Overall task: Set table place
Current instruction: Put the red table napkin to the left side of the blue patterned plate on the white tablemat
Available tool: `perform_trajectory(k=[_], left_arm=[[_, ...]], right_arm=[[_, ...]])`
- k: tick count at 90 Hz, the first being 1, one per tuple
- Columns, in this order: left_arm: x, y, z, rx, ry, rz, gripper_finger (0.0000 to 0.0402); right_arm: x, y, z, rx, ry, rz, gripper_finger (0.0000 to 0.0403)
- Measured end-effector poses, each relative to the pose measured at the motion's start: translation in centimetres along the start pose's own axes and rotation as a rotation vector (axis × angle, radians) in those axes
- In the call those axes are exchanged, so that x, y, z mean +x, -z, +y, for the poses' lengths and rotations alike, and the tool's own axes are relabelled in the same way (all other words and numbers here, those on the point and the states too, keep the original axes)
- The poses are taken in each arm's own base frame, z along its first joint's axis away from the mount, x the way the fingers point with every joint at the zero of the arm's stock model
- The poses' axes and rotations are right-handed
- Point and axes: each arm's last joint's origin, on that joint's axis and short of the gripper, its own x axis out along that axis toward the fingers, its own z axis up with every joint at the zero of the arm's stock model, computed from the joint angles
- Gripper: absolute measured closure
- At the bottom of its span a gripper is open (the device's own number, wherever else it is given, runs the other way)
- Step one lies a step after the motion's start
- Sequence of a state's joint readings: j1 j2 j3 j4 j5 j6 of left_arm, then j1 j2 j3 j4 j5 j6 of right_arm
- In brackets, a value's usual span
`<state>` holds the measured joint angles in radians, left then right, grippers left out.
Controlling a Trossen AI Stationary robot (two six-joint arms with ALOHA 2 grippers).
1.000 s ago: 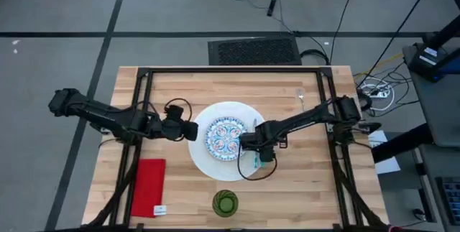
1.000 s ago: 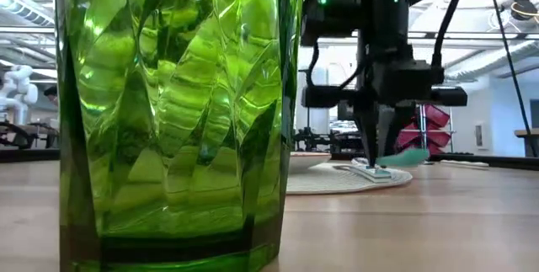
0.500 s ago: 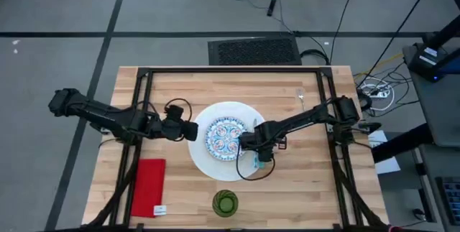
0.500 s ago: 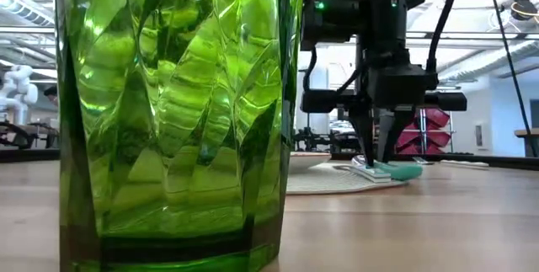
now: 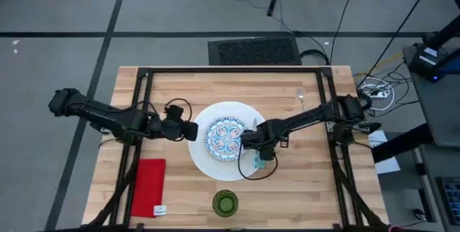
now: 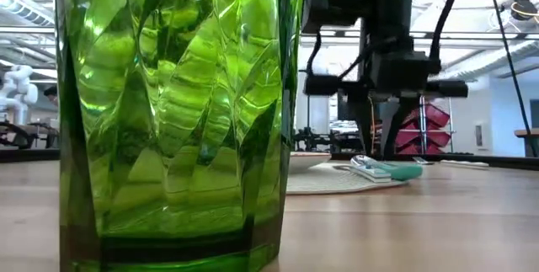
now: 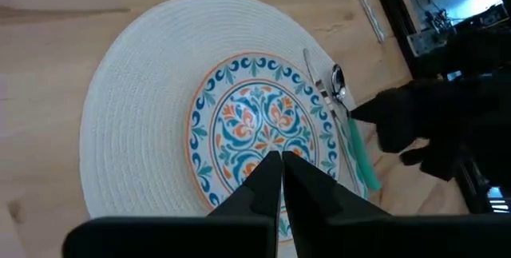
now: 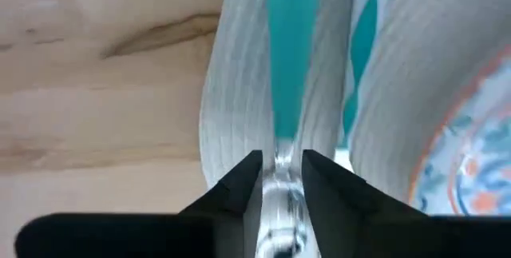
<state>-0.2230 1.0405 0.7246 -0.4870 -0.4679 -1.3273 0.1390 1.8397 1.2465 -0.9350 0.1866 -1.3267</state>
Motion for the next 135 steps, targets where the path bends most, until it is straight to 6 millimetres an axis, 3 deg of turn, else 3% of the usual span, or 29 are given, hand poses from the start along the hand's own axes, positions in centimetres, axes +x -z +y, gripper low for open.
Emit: perform_trajectory(k=[12,24,46,58,69,87,108,123,135], left_arm=[[0.0,0.0,0.0,0.000,-0.001,0.000,0.0402],[0.0,0.0,0.0,0.007,0.000,0.000,0.0402],[0.0,0.0,0.0,0.007,0.000,0.000,0.0402],[0.0,0.0,0.0,0.008,-0.001,-0.004,0.0402],[0.0,-0.1,0.0,0.046,-0.003,-0.039,0.0402],[0.0,-0.2,-0.1,0.157,0.000,-0.047,0.0402],[-0.2,0.0,-0.4,0.270,0.038,0.048,0.0402],[-1.9,-0.3,-1.8,0.374,0.134,0.309,0.0402],[-3.7,-0.3,-1.2,0.514,0.062,0.582,0.0402]], right_arm=[[-2.9,0.9,1.0,0.098,0.053,0.015,0.0326],[-6.5,2.2,2.2,0.348,0.171,0.019,0.0325],[-11.4,4.6,4.8,1.233,0.247,-0.229,0.0325],[-12.1,5.7,6.0,1.756,0.164,-0.278,0.0325],[-11.8,6.3,7.2,2.032,0.015,-0.198,0.0325],[-11.5,7.4,8.1,2.294,-0.060,-0.074,0.0325],[-11.8,6.8,6.7,2.426,-0.034,-0.270,0.0325],[-12.4,5.3,5.6,2.393,0.019,-0.443,0.0325],[-12.7,4.1,5.6,2.347,0.054,-0.484,0.0325]])
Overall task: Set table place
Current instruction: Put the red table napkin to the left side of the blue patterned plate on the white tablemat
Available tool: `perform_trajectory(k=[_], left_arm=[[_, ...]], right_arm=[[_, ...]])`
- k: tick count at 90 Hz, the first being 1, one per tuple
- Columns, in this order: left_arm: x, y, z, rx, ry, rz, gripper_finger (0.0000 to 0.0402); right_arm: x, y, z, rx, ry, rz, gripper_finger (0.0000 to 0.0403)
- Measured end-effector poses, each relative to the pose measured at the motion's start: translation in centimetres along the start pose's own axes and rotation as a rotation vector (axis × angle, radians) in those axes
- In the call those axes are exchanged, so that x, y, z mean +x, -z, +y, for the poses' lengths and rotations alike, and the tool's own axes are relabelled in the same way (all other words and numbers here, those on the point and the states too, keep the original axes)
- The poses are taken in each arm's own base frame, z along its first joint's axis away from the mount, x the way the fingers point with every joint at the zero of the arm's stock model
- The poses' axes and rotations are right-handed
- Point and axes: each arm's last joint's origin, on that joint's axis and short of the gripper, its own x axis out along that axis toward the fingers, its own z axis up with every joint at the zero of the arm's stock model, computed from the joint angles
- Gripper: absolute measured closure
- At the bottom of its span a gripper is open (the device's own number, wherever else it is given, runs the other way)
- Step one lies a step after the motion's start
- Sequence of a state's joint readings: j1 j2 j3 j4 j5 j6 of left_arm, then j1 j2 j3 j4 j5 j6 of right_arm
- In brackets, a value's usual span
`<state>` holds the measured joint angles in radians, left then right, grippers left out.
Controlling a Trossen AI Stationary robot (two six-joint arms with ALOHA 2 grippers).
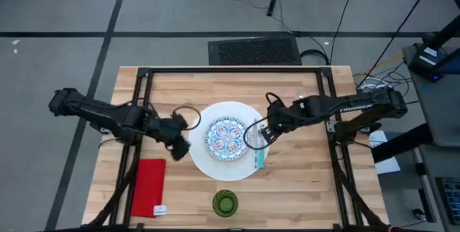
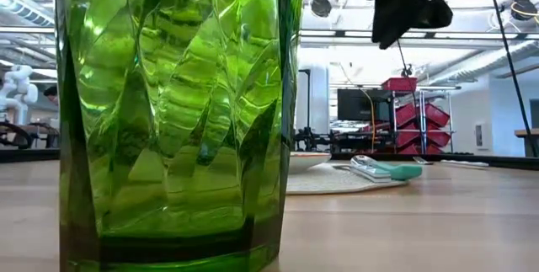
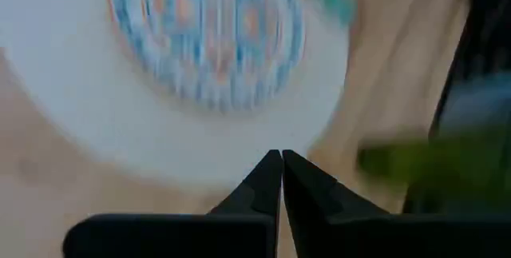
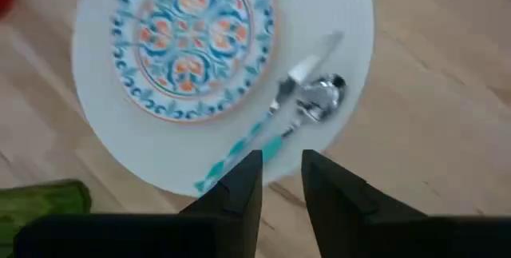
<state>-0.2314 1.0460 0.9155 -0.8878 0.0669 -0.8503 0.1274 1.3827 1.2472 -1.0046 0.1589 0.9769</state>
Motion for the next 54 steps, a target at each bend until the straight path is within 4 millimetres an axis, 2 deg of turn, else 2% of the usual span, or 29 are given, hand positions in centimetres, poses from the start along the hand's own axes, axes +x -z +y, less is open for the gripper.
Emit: perform_trajectory(k=[17,31,43,54], left_arm=[[-1.0,2.2,1.4,0.256,-0.006,0.366,0.0402],[-0.8,3.1,2.5,0.442,-0.052,0.467,0.0402],[-0.1,3.4,3.0,0.421,-0.066,0.492,0.0395],[0.9,4.2,3.8,0.358,-0.076,0.543,0.0366]], right_arm=[[-0.2,1.2,0.8,-0.114,-0.005,-0.006,0.0325],[-0.5,2.0,1.3,-0.192,0.026,-0.066,0.0325],[-0.6,2.7,1.7,-0.275,0.029,-0.079,0.0325],[-0.8,3.2,2.0,-0.330,0.048,-0.126,0.0325]])
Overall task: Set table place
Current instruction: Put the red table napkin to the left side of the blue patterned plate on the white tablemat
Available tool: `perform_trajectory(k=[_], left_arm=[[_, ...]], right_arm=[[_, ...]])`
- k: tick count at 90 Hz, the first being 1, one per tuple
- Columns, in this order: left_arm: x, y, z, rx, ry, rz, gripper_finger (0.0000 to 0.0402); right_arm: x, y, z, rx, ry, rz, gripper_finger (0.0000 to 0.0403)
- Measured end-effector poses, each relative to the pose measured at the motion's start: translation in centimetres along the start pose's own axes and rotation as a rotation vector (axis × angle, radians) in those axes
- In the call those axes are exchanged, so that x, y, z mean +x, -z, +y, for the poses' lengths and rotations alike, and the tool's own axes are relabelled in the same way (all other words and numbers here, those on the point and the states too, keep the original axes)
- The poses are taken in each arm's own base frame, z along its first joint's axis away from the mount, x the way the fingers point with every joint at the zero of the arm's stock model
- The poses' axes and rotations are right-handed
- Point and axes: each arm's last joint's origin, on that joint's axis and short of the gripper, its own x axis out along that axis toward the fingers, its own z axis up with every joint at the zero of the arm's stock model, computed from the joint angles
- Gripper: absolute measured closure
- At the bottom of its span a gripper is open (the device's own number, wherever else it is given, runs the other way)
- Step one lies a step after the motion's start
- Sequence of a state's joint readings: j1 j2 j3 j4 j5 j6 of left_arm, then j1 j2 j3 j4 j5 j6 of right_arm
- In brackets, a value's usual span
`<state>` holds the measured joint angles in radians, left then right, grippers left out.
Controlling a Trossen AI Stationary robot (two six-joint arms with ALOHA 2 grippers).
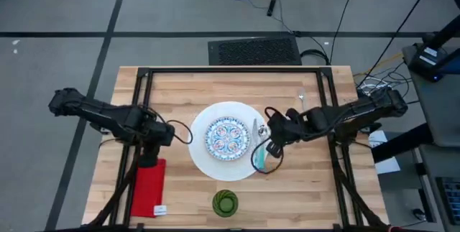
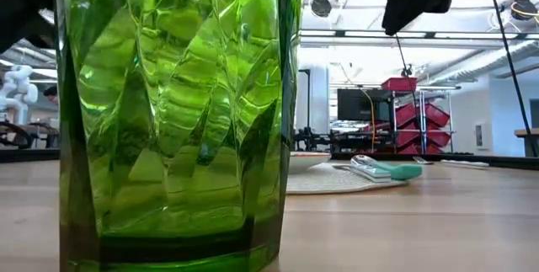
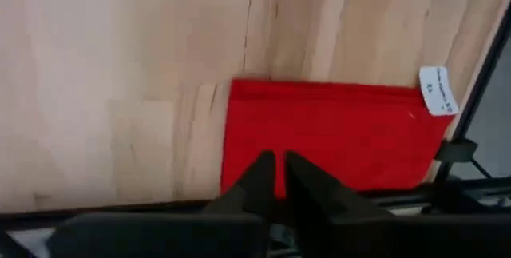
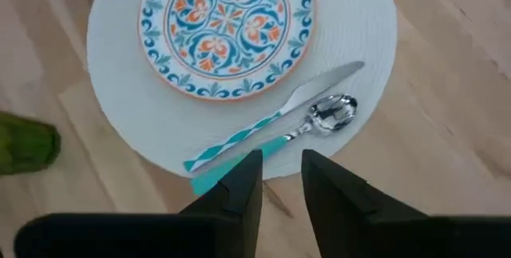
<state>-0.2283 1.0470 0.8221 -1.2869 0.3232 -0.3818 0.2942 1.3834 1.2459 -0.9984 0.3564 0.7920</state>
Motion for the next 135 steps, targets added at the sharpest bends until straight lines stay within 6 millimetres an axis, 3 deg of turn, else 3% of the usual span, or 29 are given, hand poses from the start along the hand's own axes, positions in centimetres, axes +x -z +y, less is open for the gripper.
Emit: perform_trajectory(k=[17,29,67,107,135], left_arm=[[2.5,0.9,1.1,-0.012,-0.002,0.102,0.0302],[3.9,0.6,1.5,0.057,-0.010,0.067,0.0283],[7.1,0.7,2.7,-0.083,-0.003,0.026,0.0280],[8.7,-0.5,2.7,-0.075,-0.015,0.028,0.0280],[10.2,-0.5,2.0,-0.006,0.008,0.158,0.0280]], right_arm=[[1.1,1.0,0.4,-0.055,-0.002,-0.014,0.0325],[1.8,1.6,0.1,-0.039,0.012,0.019,0.0325],[2.0,1.3,0.0,-0.021,0.008,0.005,0.0325],[2.0,1.2,0.0,-0.022,0.004,-0.014,0.0325],[2.0,1.2,0.0,-0.034,0.004,-0.013,0.0325]])
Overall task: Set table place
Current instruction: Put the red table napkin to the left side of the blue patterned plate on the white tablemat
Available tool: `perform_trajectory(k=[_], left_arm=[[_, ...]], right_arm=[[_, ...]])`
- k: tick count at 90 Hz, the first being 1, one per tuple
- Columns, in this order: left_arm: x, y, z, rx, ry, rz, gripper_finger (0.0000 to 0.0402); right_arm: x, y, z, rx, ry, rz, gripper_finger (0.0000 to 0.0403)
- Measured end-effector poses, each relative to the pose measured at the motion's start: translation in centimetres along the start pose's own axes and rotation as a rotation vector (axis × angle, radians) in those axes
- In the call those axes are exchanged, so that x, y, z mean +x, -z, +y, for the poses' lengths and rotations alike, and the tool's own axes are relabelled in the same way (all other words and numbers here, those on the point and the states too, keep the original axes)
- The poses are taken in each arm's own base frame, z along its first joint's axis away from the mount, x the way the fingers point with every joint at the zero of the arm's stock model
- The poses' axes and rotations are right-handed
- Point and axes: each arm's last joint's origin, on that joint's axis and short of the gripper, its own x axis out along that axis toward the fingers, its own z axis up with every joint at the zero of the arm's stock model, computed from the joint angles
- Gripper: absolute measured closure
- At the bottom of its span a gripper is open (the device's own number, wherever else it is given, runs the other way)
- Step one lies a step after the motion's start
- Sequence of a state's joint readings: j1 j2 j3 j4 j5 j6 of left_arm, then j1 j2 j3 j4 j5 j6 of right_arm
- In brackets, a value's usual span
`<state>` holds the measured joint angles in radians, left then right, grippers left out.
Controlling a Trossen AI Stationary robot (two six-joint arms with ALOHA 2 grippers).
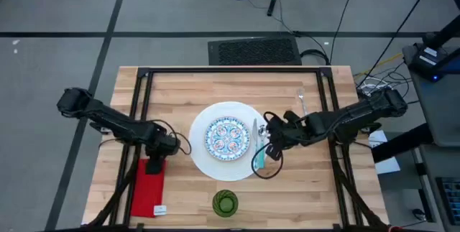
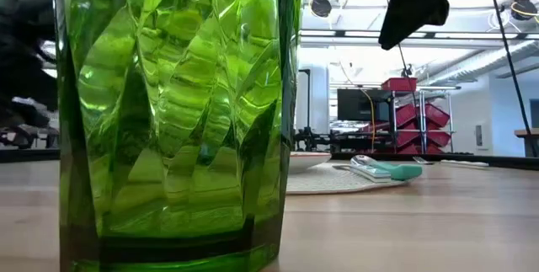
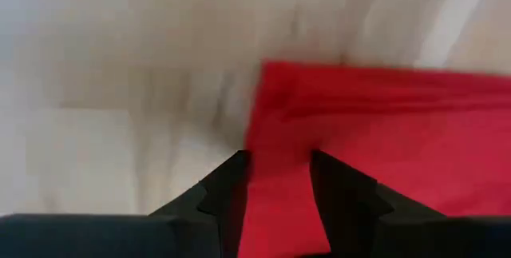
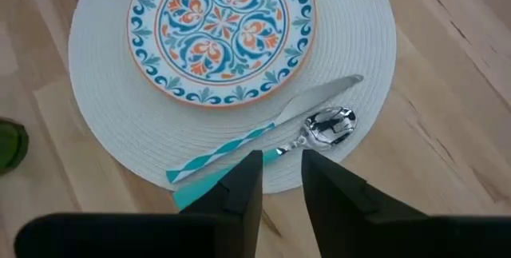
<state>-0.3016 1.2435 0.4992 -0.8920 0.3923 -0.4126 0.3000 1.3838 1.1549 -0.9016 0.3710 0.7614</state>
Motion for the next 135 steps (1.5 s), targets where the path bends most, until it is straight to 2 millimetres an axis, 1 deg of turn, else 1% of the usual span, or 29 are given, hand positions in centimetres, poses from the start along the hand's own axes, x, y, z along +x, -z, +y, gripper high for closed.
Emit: perform_trajectory(k=[17,31,39,48,51,67,77,92,108,117,135], left_arm=[[0.4,-0.5,-0.4,0.026,-0.008,-0.016,0.0280],[0.9,-0.8,-0.3,-0.001,-0.027,0.008,0.0287],[1.1,-1.0,-0.2,-0.047,-0.045,0.020,0.0313],[1.3,-1.1,-0.2,-0.096,-0.055,0.022,0.0372],[1.3,-1.1,-0.2,-0.104,-0.053,0.022,0.0386],[1.1,-1.4,-0.3,-0.133,0.011,0.032,0.0399],[-0.1,-2.4,-1.2,-0.122,0.038,-0.004,0.0400],[-2.9,-4.1,-3.0,-0.085,0.021,-0.128,0.0401],[-5.5,-5.4,-3.9,-0.083,0.012,-0.238,0.0401],[-6.7,-6.1,-3.9,-0.128,-0.005,-0.308,0.0401],[-8.3,-7.3,-2.4,-0.300,-0.020,-0.416,0.0401]], right_arm=[[0.0,0.0,0.0,-0.015,0.000,0.000,0.0325],[0.0,0.1,-0.1,-0.025,0.005,0.006,0.0325],[0.0,0.1,-0.1,-0.030,0.008,0.004,0.0325],[0.0,0.0,-0.1,-0.040,0.022,-0.010,0.0325],[0.0,0.0,-0.1,-0.044,0.023,-0.010,0.0325],[0.0,-0.1,-0.2,-0.053,0.040,-0.026,0.0325],[0.0,-0.2,-0.3,-0.068,0.045,-0.027,0.0325],[0.1,-0.4,-0.5,-0.085,0.052,-0.033,0.0325],[0.2,-0.5,-0.6,-0.091,0.052,-0.038,0.0325],[0.2,-0.6,-0.5,-0.095,0.047,-0.042,0.0325],[0.2,-0.6,-0.5,-0.095,0.046,-0.043,0.0325]])
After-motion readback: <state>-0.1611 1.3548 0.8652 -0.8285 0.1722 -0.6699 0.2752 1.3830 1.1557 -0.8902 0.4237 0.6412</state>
